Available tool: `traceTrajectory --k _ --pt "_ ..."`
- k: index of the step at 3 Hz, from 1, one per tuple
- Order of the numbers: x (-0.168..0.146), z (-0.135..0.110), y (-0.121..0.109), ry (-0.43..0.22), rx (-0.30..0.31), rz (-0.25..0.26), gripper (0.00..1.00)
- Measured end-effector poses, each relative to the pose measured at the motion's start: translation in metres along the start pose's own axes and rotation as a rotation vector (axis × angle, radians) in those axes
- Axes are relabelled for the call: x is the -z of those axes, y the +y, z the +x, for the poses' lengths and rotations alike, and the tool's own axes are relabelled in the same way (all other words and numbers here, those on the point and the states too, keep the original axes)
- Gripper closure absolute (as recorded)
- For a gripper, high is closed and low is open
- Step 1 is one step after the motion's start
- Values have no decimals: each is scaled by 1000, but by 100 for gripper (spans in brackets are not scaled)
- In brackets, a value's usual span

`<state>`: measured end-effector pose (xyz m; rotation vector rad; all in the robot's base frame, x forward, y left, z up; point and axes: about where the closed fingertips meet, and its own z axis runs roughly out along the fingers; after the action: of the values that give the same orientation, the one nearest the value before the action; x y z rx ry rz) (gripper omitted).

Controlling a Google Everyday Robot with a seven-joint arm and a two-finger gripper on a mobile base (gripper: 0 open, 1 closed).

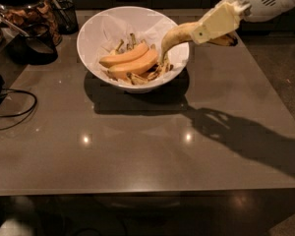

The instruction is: Pick banana from white bowl

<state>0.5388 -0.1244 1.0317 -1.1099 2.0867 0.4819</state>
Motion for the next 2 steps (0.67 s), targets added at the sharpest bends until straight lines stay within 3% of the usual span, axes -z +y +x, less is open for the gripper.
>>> traceTrajectory --k 1,2 --pt "5 28 9 16 -43 -17 100" --pt "5 30 9 18 -47 -17 100"
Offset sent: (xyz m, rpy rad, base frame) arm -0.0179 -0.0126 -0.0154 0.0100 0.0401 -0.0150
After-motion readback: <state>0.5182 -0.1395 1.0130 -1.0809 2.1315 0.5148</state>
